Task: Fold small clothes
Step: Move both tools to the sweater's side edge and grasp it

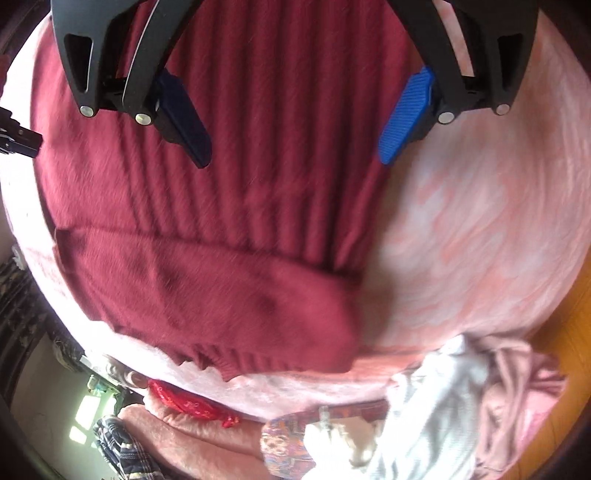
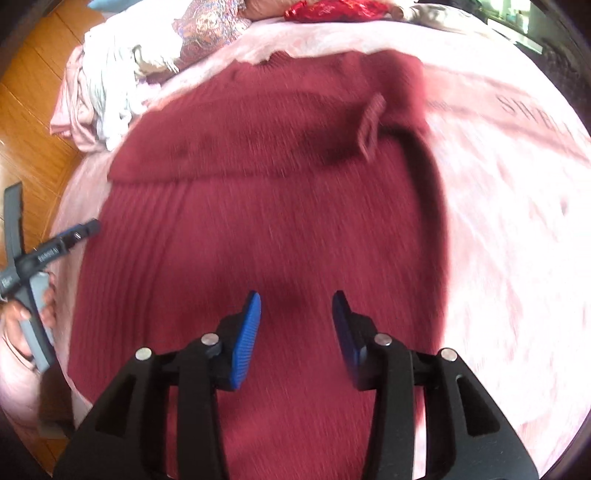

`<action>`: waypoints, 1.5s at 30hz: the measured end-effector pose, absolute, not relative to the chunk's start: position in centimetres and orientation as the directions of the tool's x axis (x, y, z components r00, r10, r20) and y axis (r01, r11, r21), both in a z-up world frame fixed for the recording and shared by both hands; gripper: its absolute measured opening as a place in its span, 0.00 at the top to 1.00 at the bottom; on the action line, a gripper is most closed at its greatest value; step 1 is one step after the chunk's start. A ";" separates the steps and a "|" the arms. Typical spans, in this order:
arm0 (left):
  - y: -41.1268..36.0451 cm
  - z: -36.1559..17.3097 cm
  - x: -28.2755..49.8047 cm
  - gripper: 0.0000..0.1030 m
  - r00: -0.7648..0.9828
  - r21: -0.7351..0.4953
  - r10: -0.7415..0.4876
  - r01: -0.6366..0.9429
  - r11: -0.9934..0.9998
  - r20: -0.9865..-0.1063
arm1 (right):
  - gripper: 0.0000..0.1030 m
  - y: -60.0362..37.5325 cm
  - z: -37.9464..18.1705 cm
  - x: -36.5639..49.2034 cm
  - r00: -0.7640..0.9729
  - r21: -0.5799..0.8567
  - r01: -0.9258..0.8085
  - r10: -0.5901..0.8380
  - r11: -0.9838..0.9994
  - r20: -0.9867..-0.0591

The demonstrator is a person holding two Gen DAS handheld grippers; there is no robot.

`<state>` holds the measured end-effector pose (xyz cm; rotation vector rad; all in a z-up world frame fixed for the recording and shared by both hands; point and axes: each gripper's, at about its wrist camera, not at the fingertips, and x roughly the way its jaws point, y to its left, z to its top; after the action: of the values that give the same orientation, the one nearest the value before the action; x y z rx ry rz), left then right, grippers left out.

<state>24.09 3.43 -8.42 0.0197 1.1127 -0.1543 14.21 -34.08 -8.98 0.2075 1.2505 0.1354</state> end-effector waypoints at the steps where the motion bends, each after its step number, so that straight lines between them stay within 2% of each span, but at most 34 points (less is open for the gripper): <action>1: 4.2 -8.6 23.1 0.10 0.421 -0.053 -0.102 0.127 0.991 -0.901 | 0.58 -34.2 -9.2 13.1 0.304 0.225 0.019 0.209 0.974 -0.929; 6: 7.2 -10.0 19.0 0.10 0.362 -0.036 -0.064 0.081 0.996 -0.930 | 0.55 -34.9 -9.8 7.4 0.289 0.220 0.076 0.190 0.972 -0.938; 9: 8.2 -10.3 17.0 0.10 0.348 -0.044 -0.066 0.069 0.997 -0.935 | 0.47 -35.1 -9.4 5.2 0.298 0.218 0.097 0.181 0.971 -0.937; 12: 8.6 -10.6 15.2 0.10 0.334 -0.057 -0.078 0.073 0.996 -0.939 | 0.45 -34.9 -9.5 3.6 0.292 0.221 0.108 0.181 0.969 -0.939; 15: 9.0 -10.8 13.8 0.10 0.321 -0.063 -0.083 0.074 0.995 -0.944 | 0.39 -35.1 -9.5 2.2 0.283 0.226 0.123 0.184 0.966 -0.941; 26: 9.6 -11.6 9.6 0.10 0.261 -0.144 -0.158 0.070 0.987 -0.952 | 0.36 -35.9 -10.9 -1.3 0.271 0.296 0.183 0.241 0.937 -0.932; 32: 9.1 -11.9 9.1 0.09 0.262 -0.140 -0.158 0.083 0.987 -0.952 | 0.34 -36.3 -11.0 -2.6 0.297 0.327 0.201 0.261 0.923 -0.919; 40: 8.3 -11.9 8.7 0.10 0.262 -0.222 -0.233 0.073 0.972 -0.936 | 0.35 -35.6 -11.4 -2.0 0.326 0.385 0.209 0.307 0.899 -0.894; 42: 8.0 -11.7 8.4 0.10 0.257 -0.248 -0.260 0.080 0.966 -0.931 | 0.40 -35.5 -11.4 -1.9 0.330 0.387 0.211 0.308 0.898 -0.892; 44: 7.7 -11.6 8.4 0.15 0.254 -0.263 -0.276 0.084 0.961 -0.927 | 0.46 -35.4 -11.5 -1.9 0.336 0.403 0.213 0.321 0.890 -0.886; 45: 7.7 -11.7 8.4 0.21 0.252 -0.267 -0.278 0.079 0.961 -0.927 | 0.47 -35.4 -11.6 -1.8 0.336 0.405 0.217 0.322 0.888 -0.885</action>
<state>8.38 7.71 -11.75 -0.1784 1.2948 -0.2447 -1.78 -35.43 -11.57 0.5051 1.2421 0.0722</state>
